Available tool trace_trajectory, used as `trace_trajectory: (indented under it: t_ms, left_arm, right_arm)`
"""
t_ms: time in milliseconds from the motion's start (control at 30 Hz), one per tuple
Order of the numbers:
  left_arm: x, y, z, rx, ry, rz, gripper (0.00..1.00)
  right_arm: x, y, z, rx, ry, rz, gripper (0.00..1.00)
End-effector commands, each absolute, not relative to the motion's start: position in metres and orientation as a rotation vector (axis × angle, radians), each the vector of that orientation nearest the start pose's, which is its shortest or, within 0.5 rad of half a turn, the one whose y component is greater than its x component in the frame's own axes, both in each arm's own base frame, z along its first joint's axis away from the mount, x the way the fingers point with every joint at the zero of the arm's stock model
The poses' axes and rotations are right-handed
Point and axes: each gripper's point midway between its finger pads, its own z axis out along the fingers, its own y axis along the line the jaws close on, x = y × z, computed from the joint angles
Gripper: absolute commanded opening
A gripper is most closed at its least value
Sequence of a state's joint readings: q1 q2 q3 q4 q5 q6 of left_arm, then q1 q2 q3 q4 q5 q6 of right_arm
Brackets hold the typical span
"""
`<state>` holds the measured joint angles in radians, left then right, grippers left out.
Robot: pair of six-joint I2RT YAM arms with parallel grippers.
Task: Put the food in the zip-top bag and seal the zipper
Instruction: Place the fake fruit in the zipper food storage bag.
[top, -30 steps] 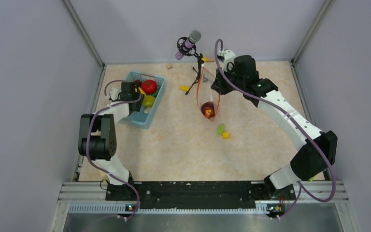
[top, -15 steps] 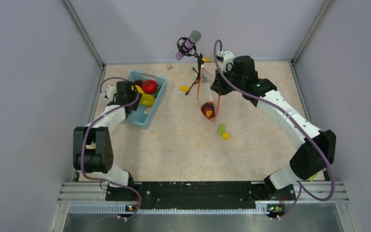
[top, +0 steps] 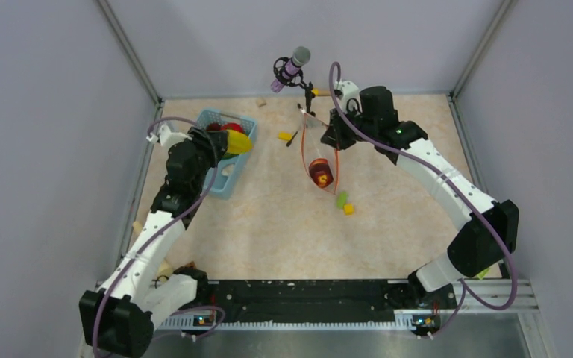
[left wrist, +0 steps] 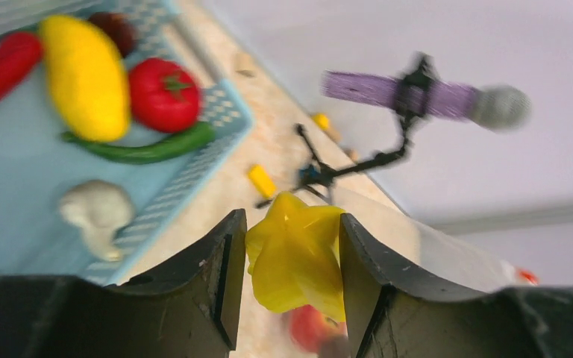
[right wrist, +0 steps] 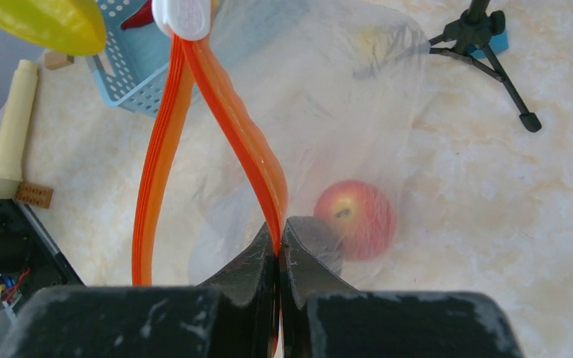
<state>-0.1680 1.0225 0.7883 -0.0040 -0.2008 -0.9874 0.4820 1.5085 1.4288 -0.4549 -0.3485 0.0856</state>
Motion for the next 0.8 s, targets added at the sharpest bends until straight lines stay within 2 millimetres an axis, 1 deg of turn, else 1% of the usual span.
trace_trajectory:
  t_ms: [0,33,67,100,167,300,333,400,533,567,600,667,767]
  left_arm:
    - [0.344,-0.121,0.33,-0.454,1.508,-0.719,0.0]
    - [0.337,-0.134,0.341,-0.382,1.486,-0.757,0.0]
    - [0.326,-0.154,0.349,-0.267,1.472,-0.796,0.0]
    - [0.317,-0.17,0.359,-0.185,1.448,-0.838,0.0]
    - [0.298,-0.196,0.373,-0.055,1.404,-0.901,0.0]
    - [0.267,-0.237,0.392,0.123,1.365,-0.981,0.0]
    - [0.261,-0.246,0.397,0.158,1.355,-0.983,0.0]
    - [0.255,-0.263,0.399,0.224,1.353,-0.954,0.0]
    - [0.263,-0.292,0.388,0.299,1.429,-0.801,0.0]
    - [0.264,-0.298,0.389,0.317,1.434,-0.773,0.0]
    - [0.266,-0.304,0.385,0.336,1.443,-0.739,0.0]
    - [0.275,-0.311,0.376,0.339,1.461,-0.682,0.0]
    - [0.29,-0.31,0.368,0.3,1.458,-0.608,0.0]
  right_arm:
    - [0.353,0.271,0.289,-0.695,1.967,0.767,0.0]
    - [0.352,0.272,0.289,-0.699,1.967,0.768,0.0]
    - [0.351,0.274,0.288,-0.707,1.969,0.772,0.0]
    - [0.35,0.276,0.287,-0.718,1.968,0.776,0.0]
    - [0.347,0.28,0.285,-0.738,1.973,0.785,0.0]
    - [0.346,0.285,0.283,-0.756,1.977,0.794,0.0]
    - [0.347,0.286,0.282,-0.756,1.979,0.795,0.0]
    - [0.347,0.287,0.281,-0.757,1.983,0.799,0.0]
    - [0.346,0.287,0.282,-0.759,1.98,0.804,0.0]
    - [0.346,0.287,0.282,-0.76,1.979,0.805,0.0]
    - [0.345,0.287,0.283,-0.761,1.977,0.807,0.0]
    - [0.344,0.288,0.284,-0.764,1.976,0.812,0.0]
    - [0.338,0.29,0.287,-0.788,1.961,0.843,0.0]
